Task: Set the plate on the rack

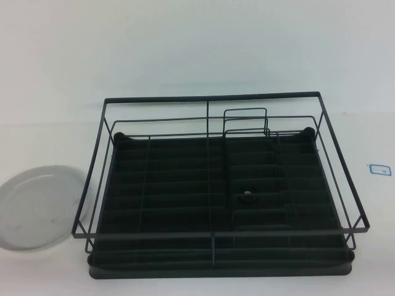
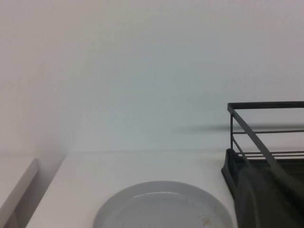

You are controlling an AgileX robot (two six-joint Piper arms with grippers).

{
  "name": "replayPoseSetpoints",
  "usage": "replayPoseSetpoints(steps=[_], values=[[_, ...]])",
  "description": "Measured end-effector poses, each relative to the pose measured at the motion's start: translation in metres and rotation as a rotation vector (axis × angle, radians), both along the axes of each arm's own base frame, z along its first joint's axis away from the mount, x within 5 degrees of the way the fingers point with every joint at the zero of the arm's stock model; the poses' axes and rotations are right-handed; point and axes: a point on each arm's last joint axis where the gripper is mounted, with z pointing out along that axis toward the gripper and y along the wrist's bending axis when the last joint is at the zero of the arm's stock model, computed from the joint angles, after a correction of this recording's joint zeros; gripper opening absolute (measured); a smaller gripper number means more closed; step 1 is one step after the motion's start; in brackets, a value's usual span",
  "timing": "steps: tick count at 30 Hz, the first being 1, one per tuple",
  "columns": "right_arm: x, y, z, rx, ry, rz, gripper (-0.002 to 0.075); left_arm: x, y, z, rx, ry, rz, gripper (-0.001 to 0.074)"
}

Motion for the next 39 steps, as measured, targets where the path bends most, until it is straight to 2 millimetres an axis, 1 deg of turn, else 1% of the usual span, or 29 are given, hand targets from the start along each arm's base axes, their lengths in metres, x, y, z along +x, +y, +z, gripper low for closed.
replayPoseSetpoints(steps=[5, 8, 10, 11, 13, 15, 17, 18, 21, 23, 25, 30, 33, 36, 39], values=[[0.0, 0.0, 0.0, 0.0, 0.0, 0.0, 0.0019, 0.0, 0.0, 0.0, -0.01, -0.002, -0.001, 0.0001], [0.0, 0.0, 0.0, 0.007, -0.003, 0.0, 0.0019, 0.0, 0.001, 0.004, -0.172, -0.049, -0.01, 0.0001], [0.0, 0.0, 0.0, 0.044, -0.005, 0.0, 0.0019, 0.0, 0.0, 0.005, -0.228, -0.047, -0.016, 0.0001], [0.0, 0.0, 0.003, 0.061, -0.007, 0.001, 0.0019, -0.001, 0.0, 0.006, -0.241, -0.015, -0.02, 0.0001], [-0.003, 0.001, 0.016, 0.091, -0.022, 0.007, 0.0019, -0.005, -0.002, 0.021, -0.241, 0.027, -0.031, 0.0001], [-0.007, 0.002, 0.037, 0.097, -0.047, 0.014, 0.0019, -0.012, -0.003, 0.043, -0.225, 0.034, -0.04, 0.0], [-0.012, 0.002, 0.055, 0.097, -0.06, 0.021, 0.0019, -0.016, -0.003, 0.055, -0.195, 0.094, -0.034, 0.0001], [-0.013, 0.002, 0.064, 0.096, -0.051, 0.024, 0.0019, -0.015, -0.002, 0.061, -0.185, 0.145, -0.026, 0.0001], [-0.008, 0.003, 0.08, 0.094, 0.05, 0.029, 0.0019, -0.003, -0.001, 0.072, -0.217, 0.285, 0.008, 0.0001], [-0.001, 0.004, 0.085, 0.093, 0.161, 0.033, 0.0019, 0.007, 0.001, 0.077, -0.233, 0.328, 0.031, 0.0001], [0.01, 0.004, 0.086, 0.093, 0.279, 0.034, 0.0019, 0.019, 0.003, 0.08, -0.239, 0.355, 0.056, 0.0001], [0.041, 0.005, 0.088, 0.098, 0.493, 0.039, 0.0019, 0.057, 0.005, 0.08, -0.271, 0.485, 0.102, 0.0001], [0.055, 0.007, 0.092, 0.097, 0.61, 0.067, 0.0019, 0.078, 0.005, 0.08, -0.265, 0.548, 0.112, 0.0001], [0.066, 0.01, 0.097, 0.081, 0.715, 0.11, 0.0019, 0.102, 0.005, 0.088, -0.244, 0.581, 0.12, 0.0001], [0.073, 0.013, 0.099, 0.074, 0.811, 0.144, 0.0019, 0.128, 0.006, 0.103, -0.228, 0.613, 0.127, 0.0001]])
